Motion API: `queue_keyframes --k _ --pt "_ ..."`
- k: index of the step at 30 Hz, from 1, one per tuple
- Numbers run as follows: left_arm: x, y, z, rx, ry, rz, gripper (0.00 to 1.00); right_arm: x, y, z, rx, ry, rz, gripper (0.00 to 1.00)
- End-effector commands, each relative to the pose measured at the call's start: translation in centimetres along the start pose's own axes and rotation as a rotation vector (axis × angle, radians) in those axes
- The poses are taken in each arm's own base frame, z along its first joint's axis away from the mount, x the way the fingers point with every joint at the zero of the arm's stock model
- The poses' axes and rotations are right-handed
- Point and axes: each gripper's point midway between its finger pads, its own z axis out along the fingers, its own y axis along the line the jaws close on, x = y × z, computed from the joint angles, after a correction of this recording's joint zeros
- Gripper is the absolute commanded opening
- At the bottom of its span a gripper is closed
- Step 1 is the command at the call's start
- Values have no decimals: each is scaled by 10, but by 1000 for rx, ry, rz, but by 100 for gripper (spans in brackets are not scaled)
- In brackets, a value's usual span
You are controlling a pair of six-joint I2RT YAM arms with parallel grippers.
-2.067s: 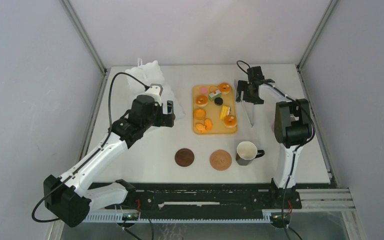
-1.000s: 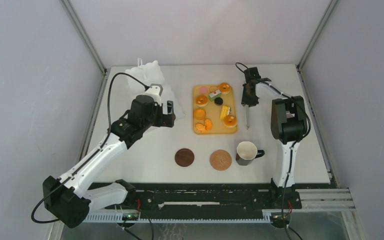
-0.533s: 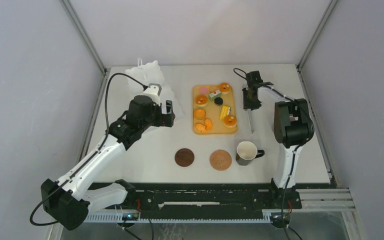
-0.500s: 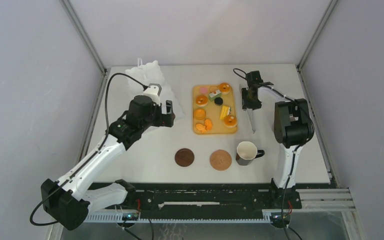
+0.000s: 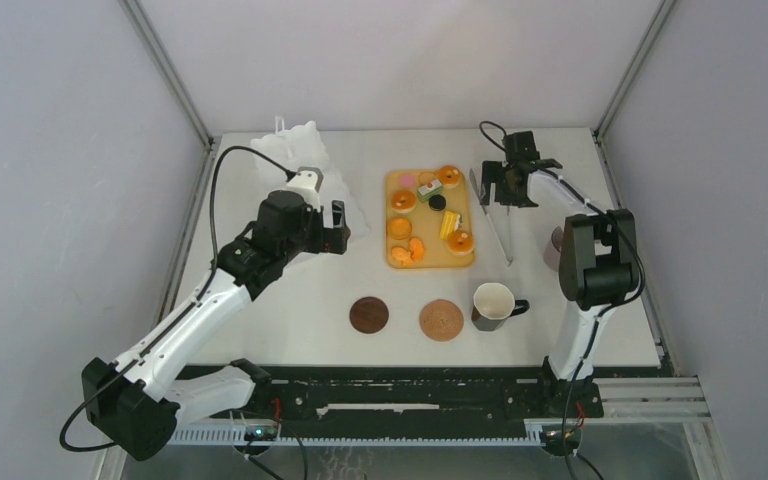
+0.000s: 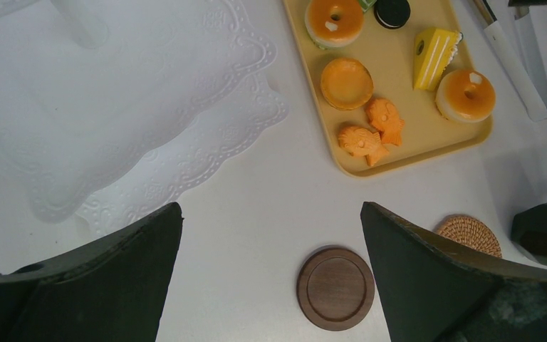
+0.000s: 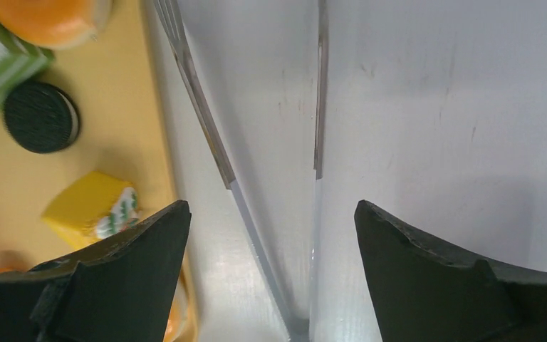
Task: Serve the afternoon tea
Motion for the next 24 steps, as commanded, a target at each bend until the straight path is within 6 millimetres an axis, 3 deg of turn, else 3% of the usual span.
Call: queue_keyframes --k 1,5,8,11,18,24 --pt "-25 -7 -7 25 -87 -10 100 -17 1 -20 -35 -80 158 93" --pt "-25 -6 -7 22 -86 -8 100 -9 4 -23 -27 -90 166 100" --pt "-23 -6 -6 21 -84 -8 100 1 9 -22 44 -80 52 100" --pt "-22 -7 -5 24 -83 -7 100 -1 16 -20 38 -85 60 100" --pt "-22 -5 -5 21 -86 -4 100 16 10 6 51 -11 91 100" --pt "-23 -4 -6 14 -88 1 100 20 7 15 66 3 101 100"
